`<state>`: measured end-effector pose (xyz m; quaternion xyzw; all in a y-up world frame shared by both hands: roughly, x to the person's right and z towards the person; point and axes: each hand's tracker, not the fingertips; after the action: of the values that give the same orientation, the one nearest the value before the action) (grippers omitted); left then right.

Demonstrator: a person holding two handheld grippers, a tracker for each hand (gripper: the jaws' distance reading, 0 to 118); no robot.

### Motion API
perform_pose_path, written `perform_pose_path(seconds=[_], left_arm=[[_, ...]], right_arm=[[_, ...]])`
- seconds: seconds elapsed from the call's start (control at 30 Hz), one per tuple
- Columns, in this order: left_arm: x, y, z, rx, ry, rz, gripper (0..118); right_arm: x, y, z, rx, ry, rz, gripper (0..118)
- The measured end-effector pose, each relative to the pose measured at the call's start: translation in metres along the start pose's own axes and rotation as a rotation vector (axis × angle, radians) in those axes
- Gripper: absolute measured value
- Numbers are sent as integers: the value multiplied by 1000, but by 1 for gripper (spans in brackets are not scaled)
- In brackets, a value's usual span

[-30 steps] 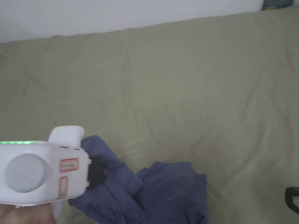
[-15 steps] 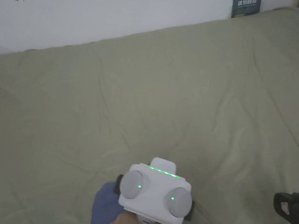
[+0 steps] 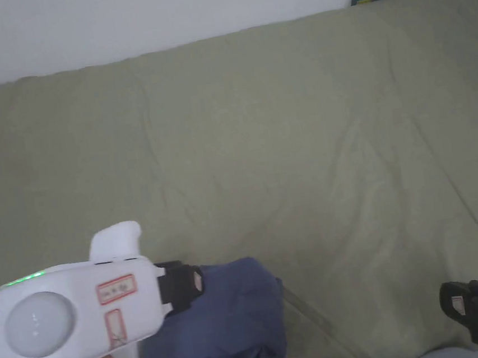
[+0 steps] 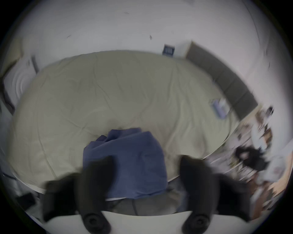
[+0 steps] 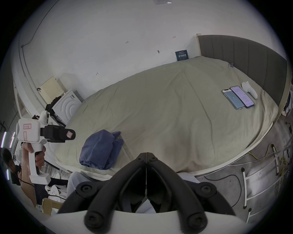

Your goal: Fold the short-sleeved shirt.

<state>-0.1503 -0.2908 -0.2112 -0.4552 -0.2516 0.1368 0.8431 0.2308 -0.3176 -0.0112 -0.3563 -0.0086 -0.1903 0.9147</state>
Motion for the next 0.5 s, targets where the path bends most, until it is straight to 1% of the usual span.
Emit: perform_pose_path(seconds=[0.03, 0.07, 0.1, 0.13, 0.2, 0.23, 0.27, 0.3, 0.33, 0.37, 0.4, 0.47, 0.5], left_arm=[[-13, 1, -6, -64, 24, 9, 3], [-25, -1, -10, -83, -16, 25, 3], [-39, -1, -16, -53, -24, 61, 3], [-44, -12, -25, -110, -62, 135, 3], [-46, -20, -45, -149, -164, 173, 3], [-40, -27, -55, -195, -183, 211, 3], [-40, -25, -64, -198, -209, 169, 3], [-35, -27, -76, -215, -219, 157, 3], [-31, -29, -90, -235, -250, 172, 3], [-29, -32, -102, -246, -325, 201, 3], [-38, -31, -121, -277, -357, 233, 3], [-38, -38, -143, -310, -374, 252, 3], [-41, -42, -155, -325, -370, 224, 3]], right_arm=[[-1, 0, -2, -4, 7, -4, 1], [-3, 0, -4, -4, 11, -8, 1], [-5, -1, -4, -3, 18, -10, 1], [-7, -1, -4, -4, 29, -10, 1], [-11, 0, -5, -11, 32, -7, 1], [-13, -1, -5, -13, 29, -1, 1], [-14, -1, -5, -15, 31, 7, 1], [-15, 0, -4, -17, 31, 12, 1], [-15, 0, -4, -20, 29, 12, 1], [-16, 0, -5, -23, 27, 13, 1], [-16, 0, -5, -27, 27, 16, 1], [-18, 1, -5, -37, 14, 22, 1], [-18, 0, -5, -40, 13, 25, 1]])
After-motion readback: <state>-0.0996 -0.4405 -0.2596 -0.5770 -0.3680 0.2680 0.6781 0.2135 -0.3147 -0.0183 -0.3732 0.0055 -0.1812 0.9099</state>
